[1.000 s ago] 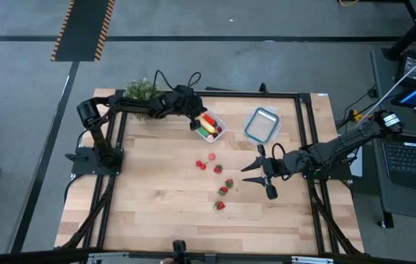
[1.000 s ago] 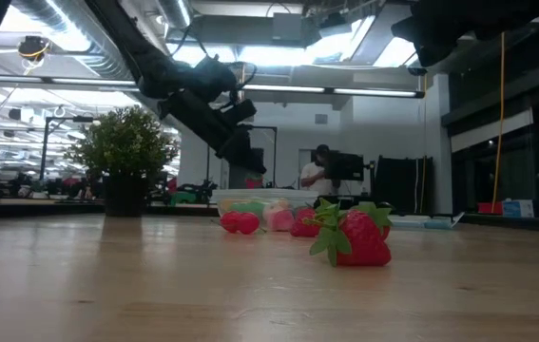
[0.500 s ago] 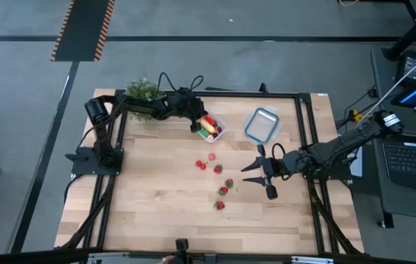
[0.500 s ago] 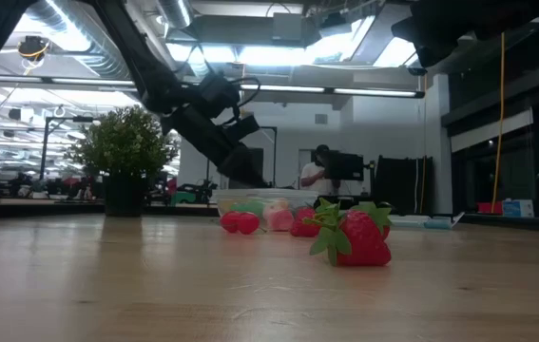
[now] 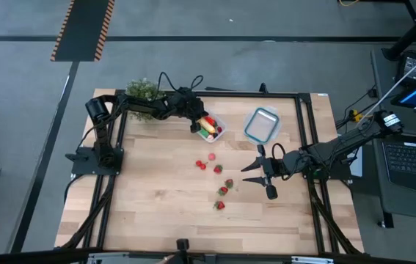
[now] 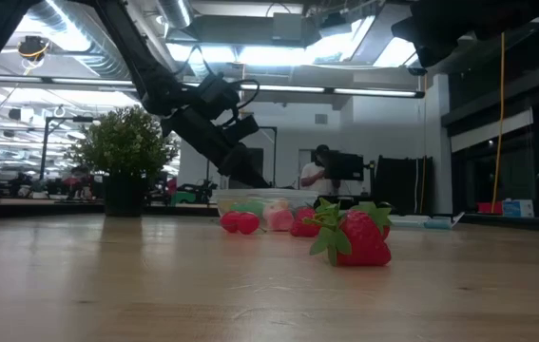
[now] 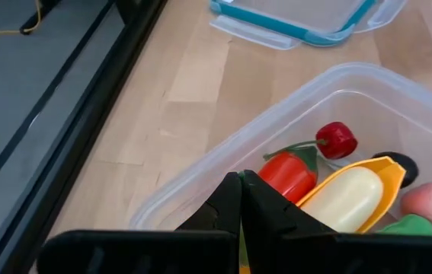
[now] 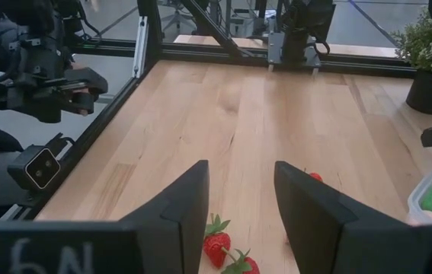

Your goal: Pick and placing Produce into tupperware

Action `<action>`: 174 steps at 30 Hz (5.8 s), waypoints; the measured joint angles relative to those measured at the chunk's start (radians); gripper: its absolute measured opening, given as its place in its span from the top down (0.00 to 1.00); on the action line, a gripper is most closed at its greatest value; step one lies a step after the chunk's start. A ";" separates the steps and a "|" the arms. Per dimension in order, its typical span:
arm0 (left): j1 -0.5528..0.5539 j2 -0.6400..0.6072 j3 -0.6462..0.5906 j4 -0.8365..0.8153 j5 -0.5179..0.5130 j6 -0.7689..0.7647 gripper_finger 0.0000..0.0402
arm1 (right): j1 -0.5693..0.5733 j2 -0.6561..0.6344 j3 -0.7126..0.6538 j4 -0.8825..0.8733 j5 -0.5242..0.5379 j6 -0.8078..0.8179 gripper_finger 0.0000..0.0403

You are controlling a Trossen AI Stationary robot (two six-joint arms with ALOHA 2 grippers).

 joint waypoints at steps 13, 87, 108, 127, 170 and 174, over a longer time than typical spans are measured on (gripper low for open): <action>0.000 0.000 0.000 0.004 -0.018 0.002 0.80 | 0.000 0.000 0.000 0.000 0.000 0.000 0.62; -0.781 -0.817 -0.591 0.186 -0.404 -0.298 0.88 | -0.001 0.365 0.429 -0.534 0.028 0.184 0.62; -0.936 -0.823 -0.591 0.111 -0.576 -0.339 0.91 | 0.052 0.718 0.695 -0.717 -0.115 0.331 0.36; -0.998 -0.822 -0.591 0.101 -0.619 -0.366 1.00 | 0.072 0.855 0.703 -0.575 -0.117 0.380 0.36; -0.998 -0.822 -0.590 0.090 -0.619 -0.368 0.93 | 0.069 0.981 0.699 -0.505 -0.055 0.445 0.54; -0.998 -0.822 -0.590 0.086 -0.619 -0.368 0.95 | 0.059 0.980 0.699 -0.512 -0.072 0.451 0.66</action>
